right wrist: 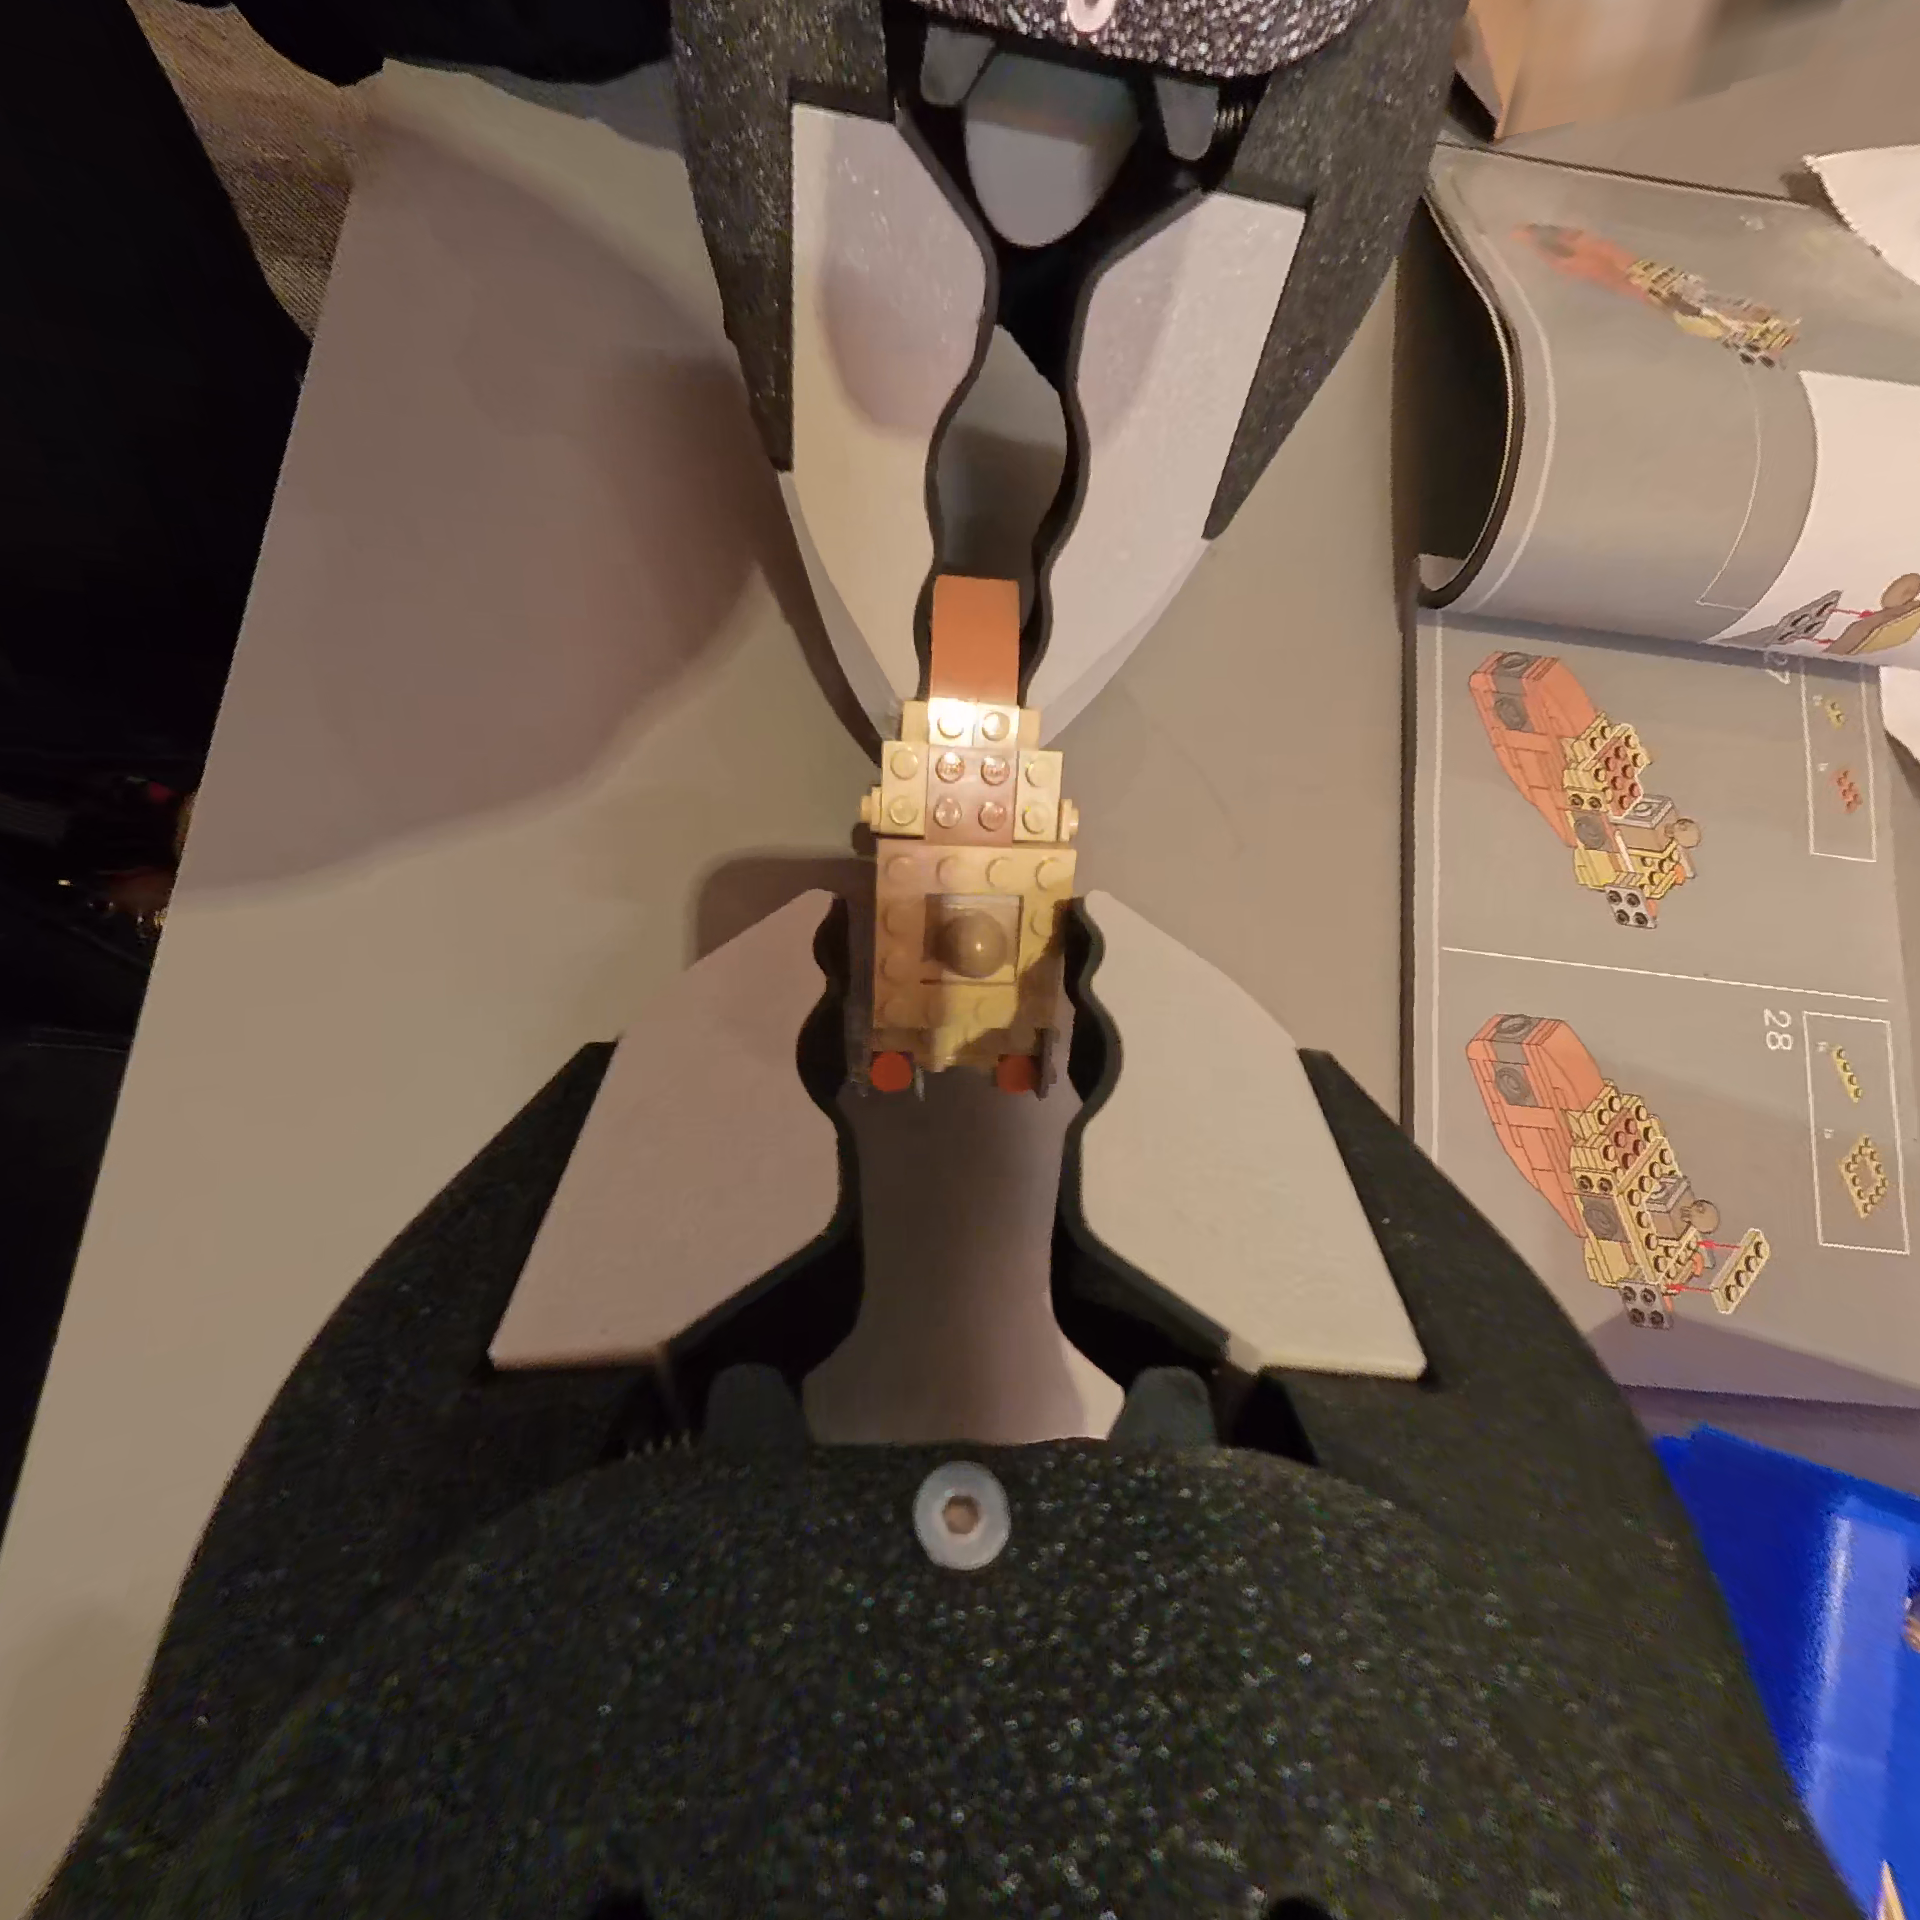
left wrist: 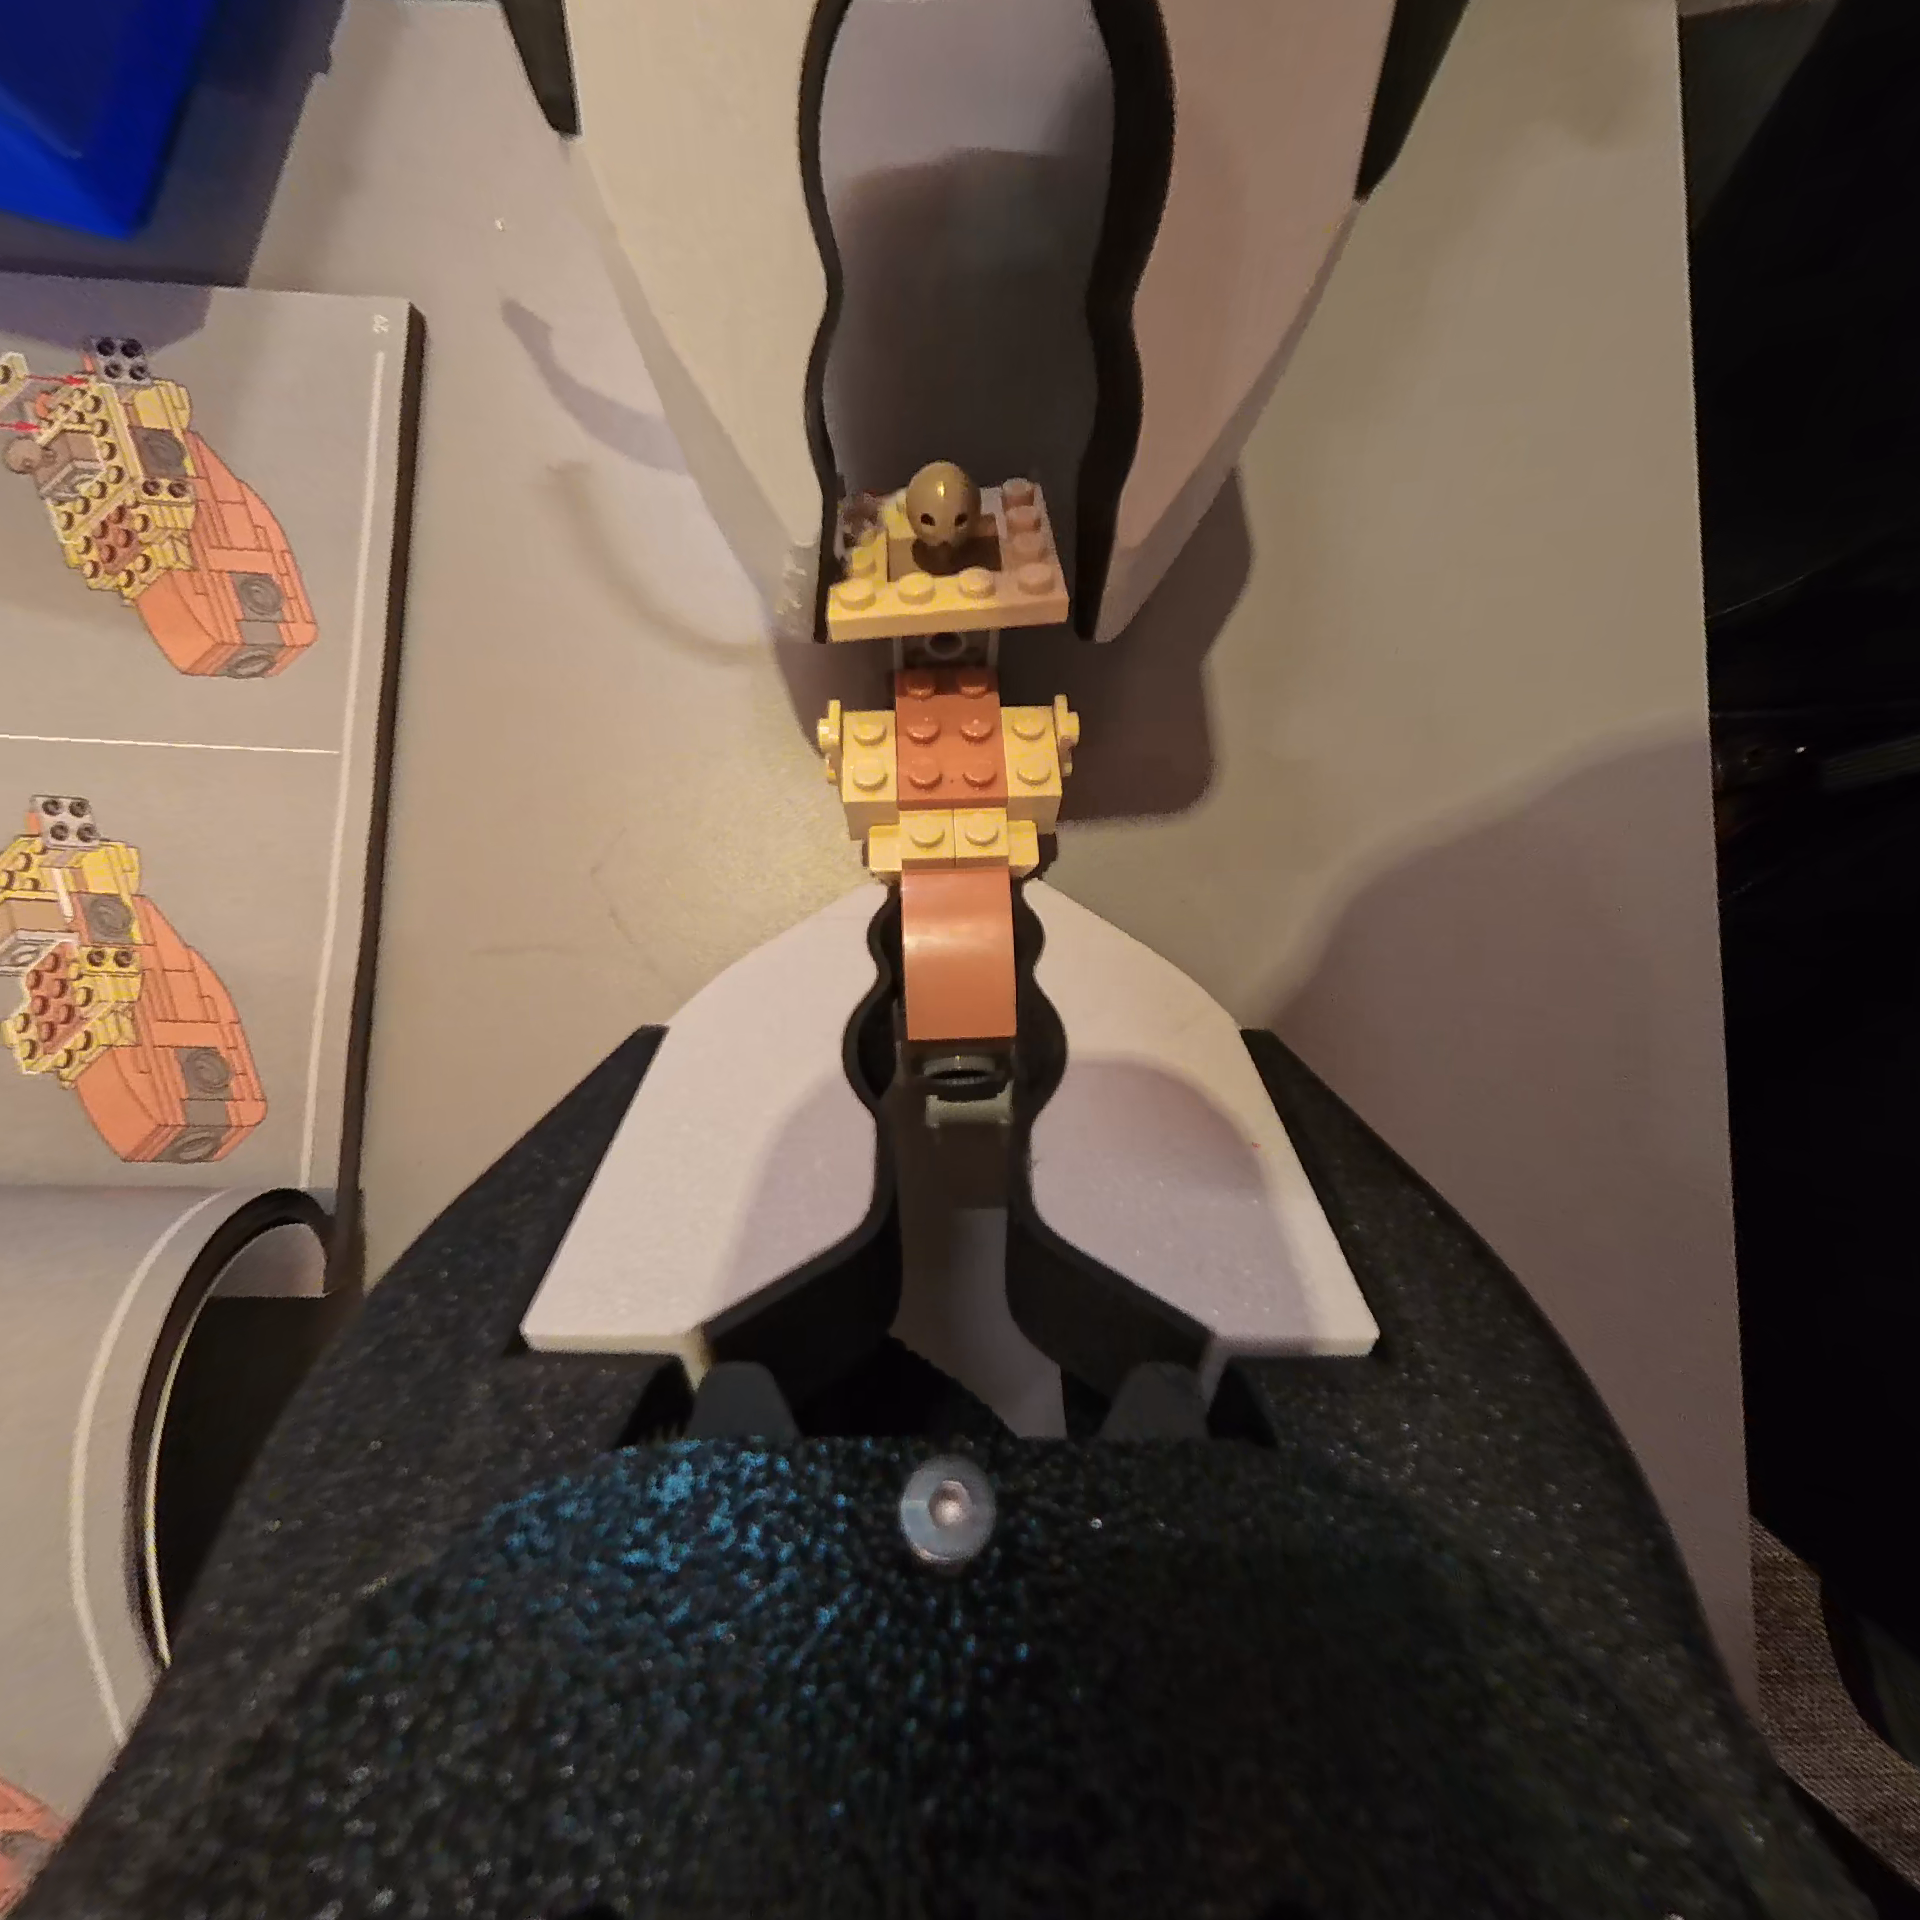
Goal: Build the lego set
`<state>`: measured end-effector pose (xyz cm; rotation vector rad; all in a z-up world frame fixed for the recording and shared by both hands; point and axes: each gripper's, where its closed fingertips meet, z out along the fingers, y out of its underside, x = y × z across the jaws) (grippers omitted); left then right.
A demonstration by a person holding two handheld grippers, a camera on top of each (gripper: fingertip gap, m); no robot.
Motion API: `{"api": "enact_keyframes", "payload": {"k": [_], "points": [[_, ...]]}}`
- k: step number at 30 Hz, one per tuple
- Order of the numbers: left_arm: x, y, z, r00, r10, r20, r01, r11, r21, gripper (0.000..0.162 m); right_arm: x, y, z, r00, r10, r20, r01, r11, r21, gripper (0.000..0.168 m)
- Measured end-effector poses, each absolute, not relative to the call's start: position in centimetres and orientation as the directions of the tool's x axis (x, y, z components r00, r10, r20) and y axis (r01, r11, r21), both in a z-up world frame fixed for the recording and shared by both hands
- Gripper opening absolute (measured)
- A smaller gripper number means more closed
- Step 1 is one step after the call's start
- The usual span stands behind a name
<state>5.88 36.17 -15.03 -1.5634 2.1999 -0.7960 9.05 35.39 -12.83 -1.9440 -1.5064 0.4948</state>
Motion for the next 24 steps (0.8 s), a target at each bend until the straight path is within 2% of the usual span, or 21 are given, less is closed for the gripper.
{"api": "enact_keyframes", "payload": {"k": [15,24], "points": [[5.92,36.17,-15.04,-0.345,-0.937,0.054,-0.755,0.243,-0.609,0.018,8.98,35.62,-12.71,0.308,0.950,0.058,0.703,-0.186,-0.687,0.035],[5.92,36.19,-15.04,-0.342,-0.938,0.056,-0.758,0.240,-0.607,0.018,8.94,35.77,-12.82,0.344,0.934,0.100,0.744,-0.206,-0.636,0.035]]}}
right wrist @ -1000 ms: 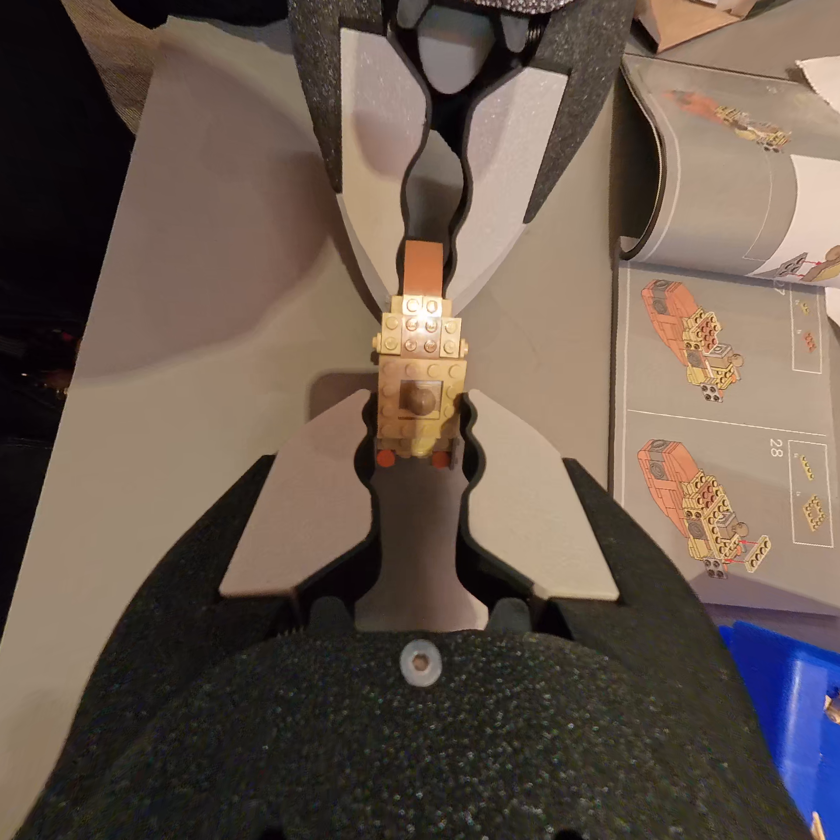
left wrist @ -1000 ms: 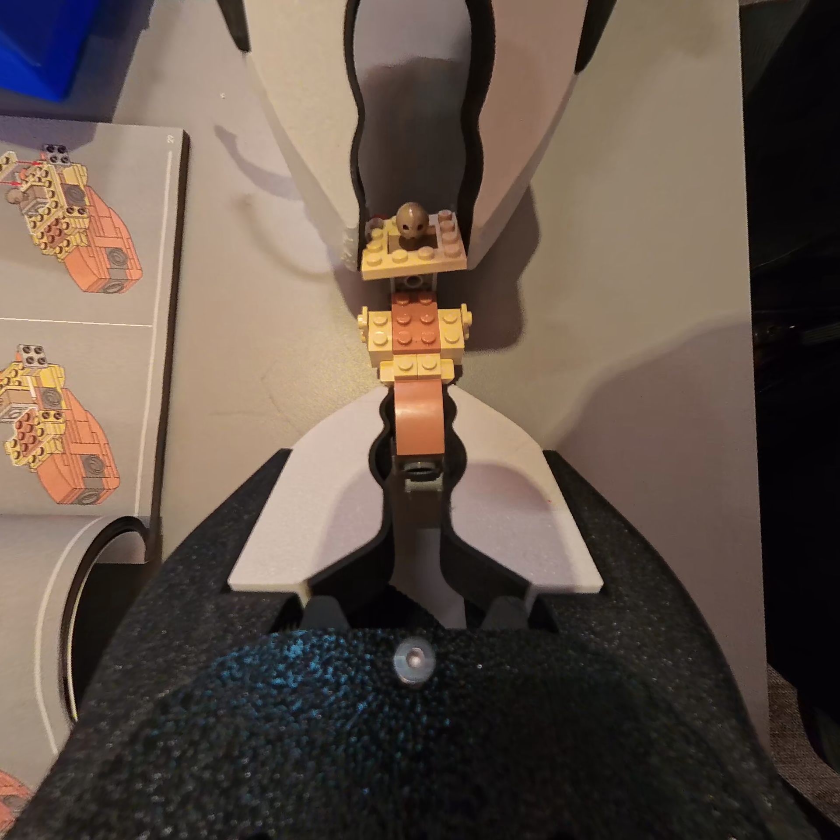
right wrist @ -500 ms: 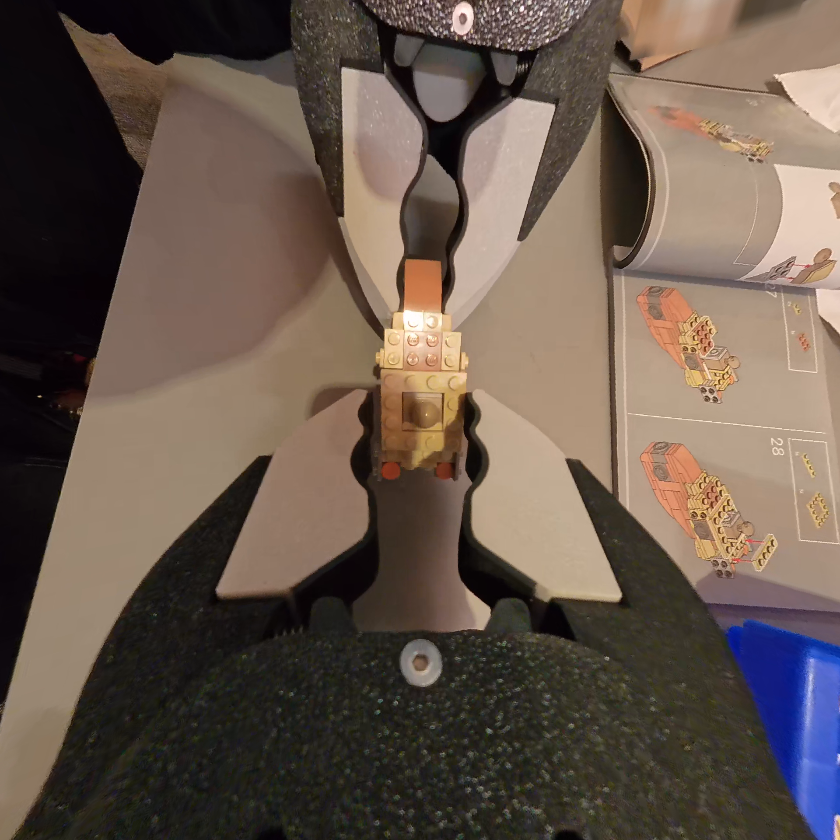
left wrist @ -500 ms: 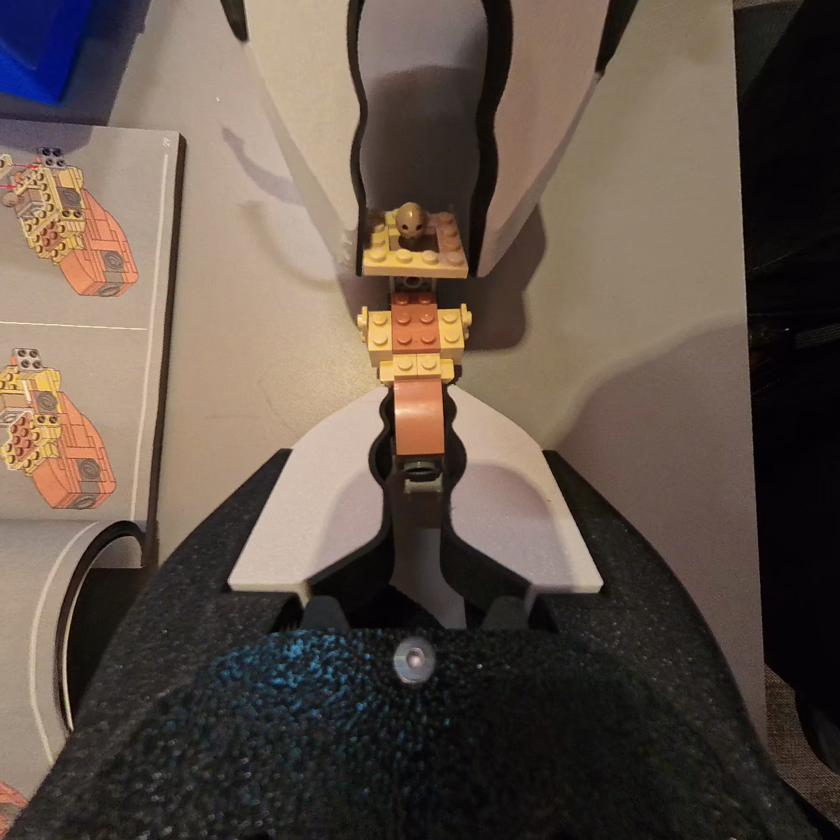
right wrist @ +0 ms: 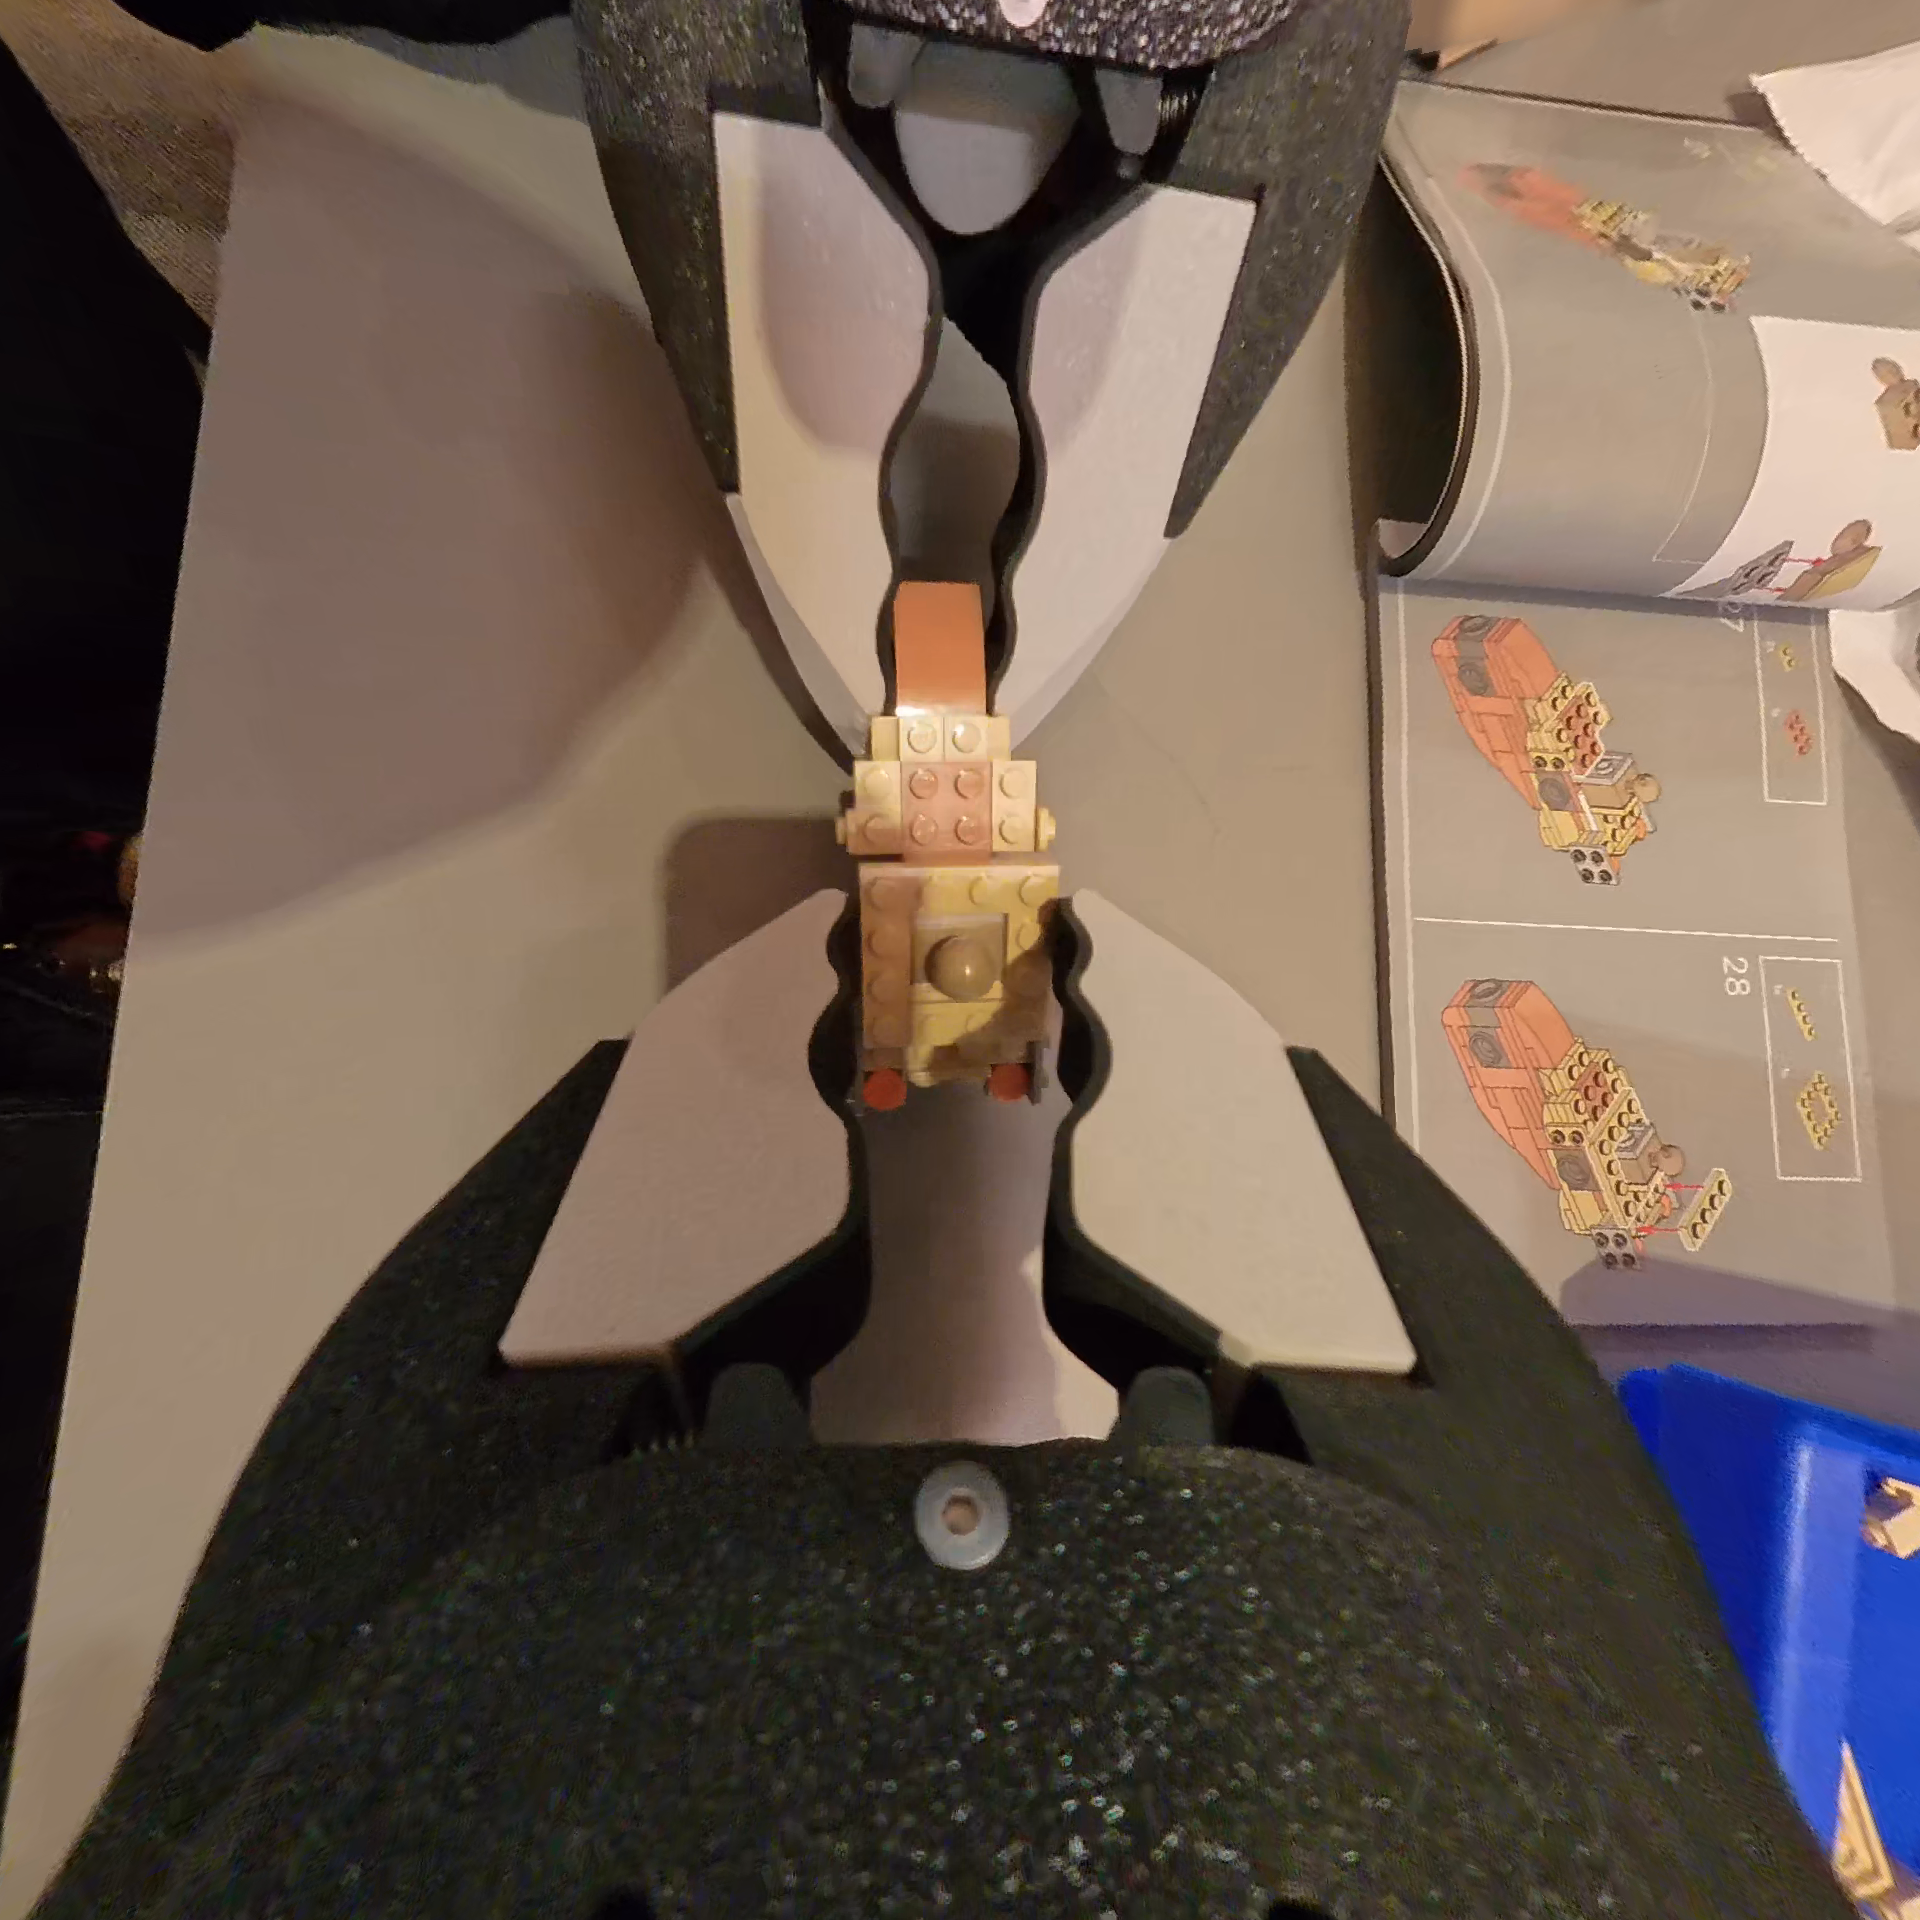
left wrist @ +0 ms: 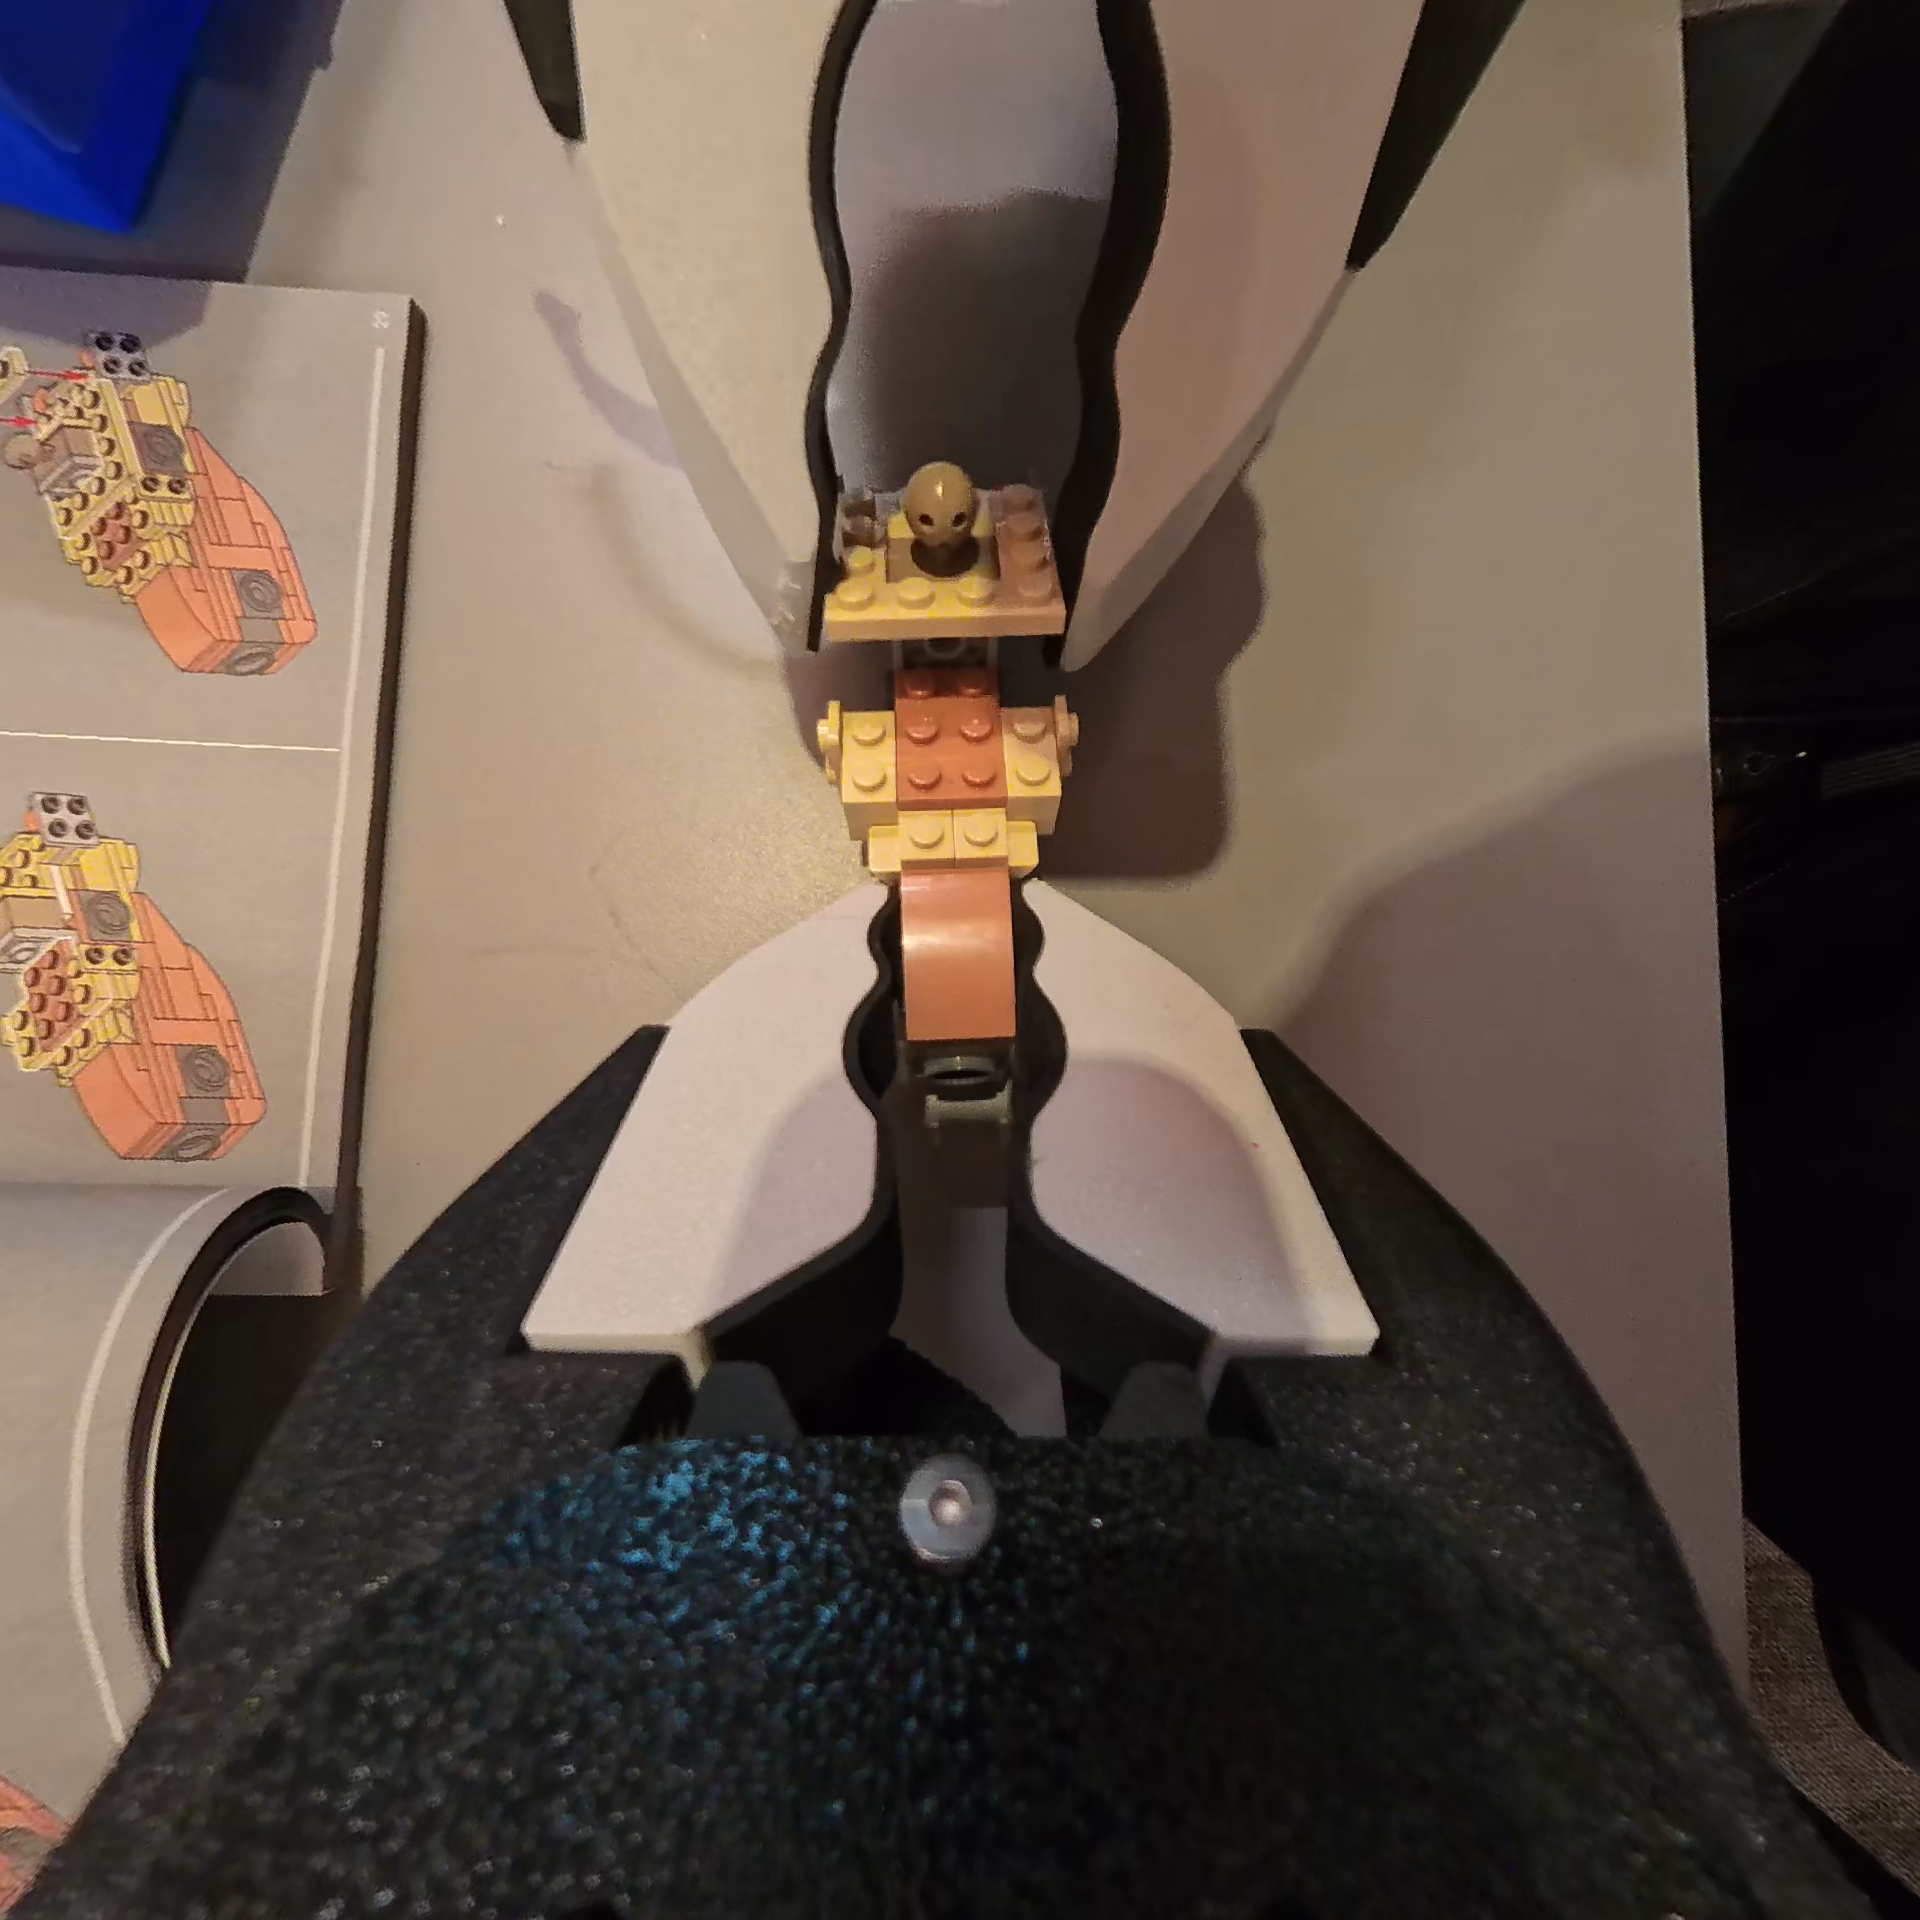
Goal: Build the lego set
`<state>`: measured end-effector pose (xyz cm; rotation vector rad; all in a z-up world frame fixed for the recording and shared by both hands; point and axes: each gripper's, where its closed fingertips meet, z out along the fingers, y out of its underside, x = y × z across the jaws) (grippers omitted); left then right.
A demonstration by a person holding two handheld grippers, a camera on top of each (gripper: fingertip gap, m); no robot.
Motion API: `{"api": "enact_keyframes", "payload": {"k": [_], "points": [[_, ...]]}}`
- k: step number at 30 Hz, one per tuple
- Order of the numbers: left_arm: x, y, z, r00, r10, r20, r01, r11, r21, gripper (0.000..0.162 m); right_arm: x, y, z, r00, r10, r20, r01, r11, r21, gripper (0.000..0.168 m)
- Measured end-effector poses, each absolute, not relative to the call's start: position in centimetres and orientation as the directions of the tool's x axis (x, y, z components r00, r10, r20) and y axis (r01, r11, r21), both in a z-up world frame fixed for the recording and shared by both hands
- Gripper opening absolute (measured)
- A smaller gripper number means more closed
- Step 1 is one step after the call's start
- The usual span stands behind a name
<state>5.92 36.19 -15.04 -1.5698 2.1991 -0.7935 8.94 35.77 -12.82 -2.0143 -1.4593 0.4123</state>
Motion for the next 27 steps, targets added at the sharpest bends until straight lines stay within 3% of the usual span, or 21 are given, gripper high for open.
{"api": "enact_keyframes", "payload": {"k": [11,21,27], "points": [[5.9,36.4,-15.1,-0.336,-0.940,0.049,-0.761,0.240,-0.603,0.018,9.0,36.0,-12.9,0.337,0.934,0.115,0.808,-0.225,-0.545,0.035],[6.1,36.0,-15.1,-0.343,-0.938,0.054,-0.757,0.242,-0.607,0.018,9.2,35.5,-14.0,0.286,0.949,0.134,0.894,-0.214,-0.394,0.035],[6.1,36.2,-15.0,-0.337,-0.940,0.061,-0.756,0.231,-0.613,0.018,9.1,35.8,-14.0,0.300,0.944,0.135,0.881,-0.220,-0.420,0.035]]}}
